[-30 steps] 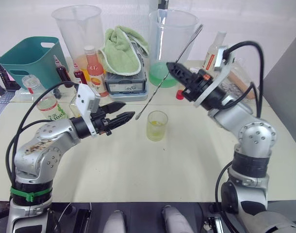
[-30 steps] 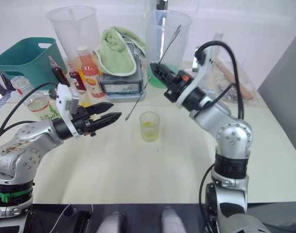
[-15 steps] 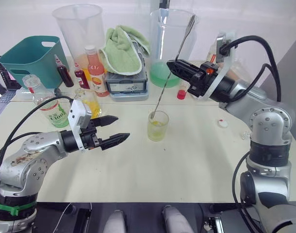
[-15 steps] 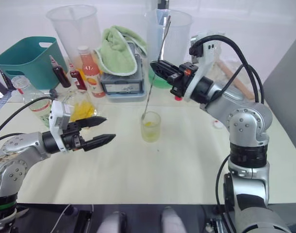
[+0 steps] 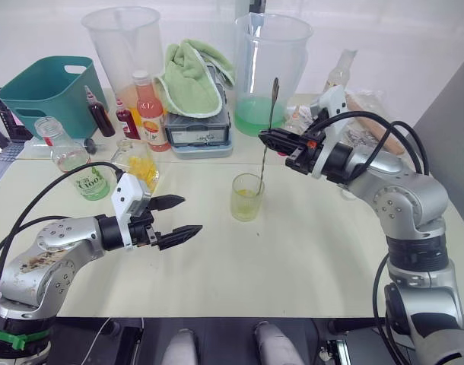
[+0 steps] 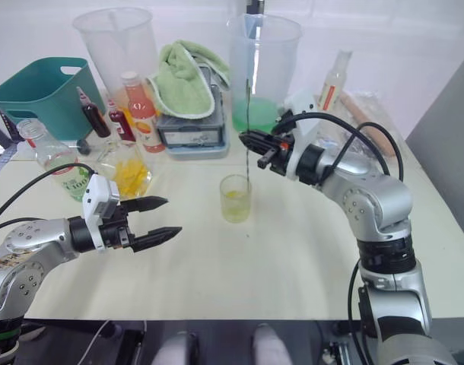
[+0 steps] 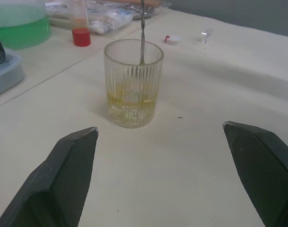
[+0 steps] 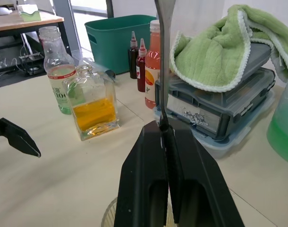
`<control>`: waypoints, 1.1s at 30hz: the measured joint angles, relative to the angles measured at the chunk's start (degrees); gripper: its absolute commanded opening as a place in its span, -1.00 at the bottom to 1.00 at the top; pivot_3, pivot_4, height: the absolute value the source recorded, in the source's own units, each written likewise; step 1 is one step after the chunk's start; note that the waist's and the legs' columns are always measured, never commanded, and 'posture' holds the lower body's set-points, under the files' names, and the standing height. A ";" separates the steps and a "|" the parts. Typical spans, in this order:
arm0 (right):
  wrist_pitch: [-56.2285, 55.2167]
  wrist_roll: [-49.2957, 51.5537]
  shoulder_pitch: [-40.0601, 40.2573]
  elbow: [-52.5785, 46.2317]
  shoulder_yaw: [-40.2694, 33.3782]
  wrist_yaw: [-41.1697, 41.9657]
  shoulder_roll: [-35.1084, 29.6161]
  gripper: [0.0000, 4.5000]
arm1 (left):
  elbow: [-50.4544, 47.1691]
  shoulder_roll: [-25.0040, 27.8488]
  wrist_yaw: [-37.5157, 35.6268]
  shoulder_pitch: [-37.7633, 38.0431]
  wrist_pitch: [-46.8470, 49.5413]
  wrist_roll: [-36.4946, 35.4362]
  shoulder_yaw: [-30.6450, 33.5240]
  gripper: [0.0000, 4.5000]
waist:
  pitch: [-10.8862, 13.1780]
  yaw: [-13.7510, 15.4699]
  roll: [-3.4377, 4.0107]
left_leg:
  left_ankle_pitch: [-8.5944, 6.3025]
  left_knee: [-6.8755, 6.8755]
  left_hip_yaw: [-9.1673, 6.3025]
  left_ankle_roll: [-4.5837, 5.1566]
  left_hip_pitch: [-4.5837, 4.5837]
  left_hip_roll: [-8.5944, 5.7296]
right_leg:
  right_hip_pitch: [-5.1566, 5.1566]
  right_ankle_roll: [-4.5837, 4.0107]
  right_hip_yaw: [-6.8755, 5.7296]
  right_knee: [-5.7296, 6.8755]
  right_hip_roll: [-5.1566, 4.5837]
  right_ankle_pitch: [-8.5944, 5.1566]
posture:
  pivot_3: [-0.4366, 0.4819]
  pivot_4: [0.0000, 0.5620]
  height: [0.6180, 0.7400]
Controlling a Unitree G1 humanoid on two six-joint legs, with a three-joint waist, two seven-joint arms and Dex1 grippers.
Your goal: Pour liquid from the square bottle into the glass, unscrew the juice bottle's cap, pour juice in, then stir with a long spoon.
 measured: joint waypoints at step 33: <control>-5.94 -10.98 -1.95 7.00 4.09 7.20 7.43 -1.00 | 2.90 0.68 -2.20 -1.55 -3.56 5.32 -2.97 0.99 | 0.01 -0.05 0.02 | 0.00 0.00 0.00 0.00 0.02 0.01 | 0.00 -0.01 -0.03 0.04 0.01 0.01 | -0.05 -0.47 0.73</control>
